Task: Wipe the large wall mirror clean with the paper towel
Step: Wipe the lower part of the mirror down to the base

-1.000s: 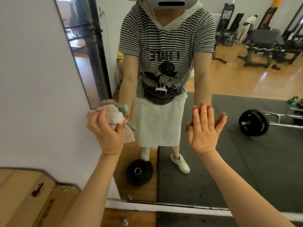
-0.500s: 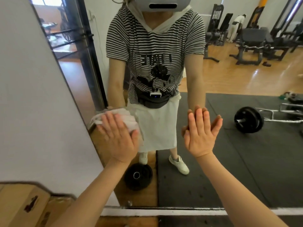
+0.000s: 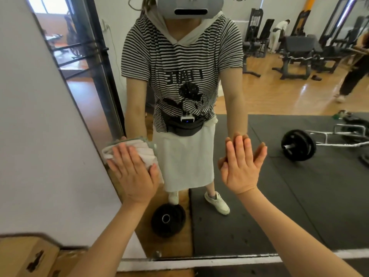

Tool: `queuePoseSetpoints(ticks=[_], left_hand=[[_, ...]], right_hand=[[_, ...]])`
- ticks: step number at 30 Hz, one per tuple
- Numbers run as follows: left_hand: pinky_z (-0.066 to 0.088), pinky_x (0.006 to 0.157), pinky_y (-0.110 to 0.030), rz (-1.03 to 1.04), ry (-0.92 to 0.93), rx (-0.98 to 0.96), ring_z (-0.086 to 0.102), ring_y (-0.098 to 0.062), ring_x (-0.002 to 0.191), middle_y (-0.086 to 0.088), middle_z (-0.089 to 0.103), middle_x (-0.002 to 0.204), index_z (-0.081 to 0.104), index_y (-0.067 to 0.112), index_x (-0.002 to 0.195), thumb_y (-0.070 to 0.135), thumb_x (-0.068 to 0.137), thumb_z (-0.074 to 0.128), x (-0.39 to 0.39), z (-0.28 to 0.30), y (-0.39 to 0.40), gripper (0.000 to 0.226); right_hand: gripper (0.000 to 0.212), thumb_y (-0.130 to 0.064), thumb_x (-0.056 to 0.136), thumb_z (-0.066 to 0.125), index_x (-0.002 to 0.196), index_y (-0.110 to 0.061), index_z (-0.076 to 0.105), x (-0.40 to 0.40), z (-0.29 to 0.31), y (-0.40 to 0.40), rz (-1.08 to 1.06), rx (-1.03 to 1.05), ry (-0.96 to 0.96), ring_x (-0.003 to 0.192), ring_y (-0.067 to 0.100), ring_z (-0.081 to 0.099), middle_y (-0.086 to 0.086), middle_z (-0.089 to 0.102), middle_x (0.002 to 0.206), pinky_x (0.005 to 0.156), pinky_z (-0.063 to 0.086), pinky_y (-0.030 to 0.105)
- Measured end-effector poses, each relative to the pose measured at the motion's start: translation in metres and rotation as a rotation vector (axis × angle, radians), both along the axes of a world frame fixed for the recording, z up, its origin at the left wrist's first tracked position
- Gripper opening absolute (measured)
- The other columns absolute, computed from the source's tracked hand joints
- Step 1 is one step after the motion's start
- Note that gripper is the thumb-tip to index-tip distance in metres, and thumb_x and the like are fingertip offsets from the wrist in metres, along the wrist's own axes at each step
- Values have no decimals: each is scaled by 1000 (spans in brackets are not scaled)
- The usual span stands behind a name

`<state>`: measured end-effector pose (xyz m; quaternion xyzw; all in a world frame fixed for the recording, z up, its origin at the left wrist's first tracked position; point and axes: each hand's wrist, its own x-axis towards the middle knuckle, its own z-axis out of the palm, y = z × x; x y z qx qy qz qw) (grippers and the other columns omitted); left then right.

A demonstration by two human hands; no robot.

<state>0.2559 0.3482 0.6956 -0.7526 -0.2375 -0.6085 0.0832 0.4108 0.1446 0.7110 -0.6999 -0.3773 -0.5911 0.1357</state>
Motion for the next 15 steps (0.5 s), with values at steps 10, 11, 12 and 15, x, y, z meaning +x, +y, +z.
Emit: queuePoseSetpoints(ticks=[10,11,12,15], left_hand=[[-1,120,-46,-95,-24,-79,-6,-25,150,-7,-12,162,-4,8,154,42,103,17,61,8,-86,65],[-1,120,-46,-98,-5,-55,-6,-25,150,-7,-12,162,-5,7,154,42,103,18,57,6,-83,65],[-2,120,-46,-107,11,-27,-6,-25,150,-7,-12,162,-5,7,154,42,103,19,55,4,-81,66],[-1,119,-47,-99,31,-8,-6,-26,150,-8,-12,162,-4,7,154,41,103,18,54,2,-82,65]], right_hand=[[58,-30,102,18,156,-15,5,1,3,-2,26,-17,-6,150,19,-2,3,-5,163,117,-8,51],[57,-29,102,18,156,-15,5,0,3,-2,32,-20,5,150,19,-2,3,-5,163,118,-8,52],[57,-29,102,18,156,-15,4,0,3,-2,35,-21,12,150,19,-2,2,-5,163,118,-8,52],[57,-29,103,20,156,-14,4,0,0,-4,23,-35,26,150,20,-2,4,-6,163,117,-8,54]])
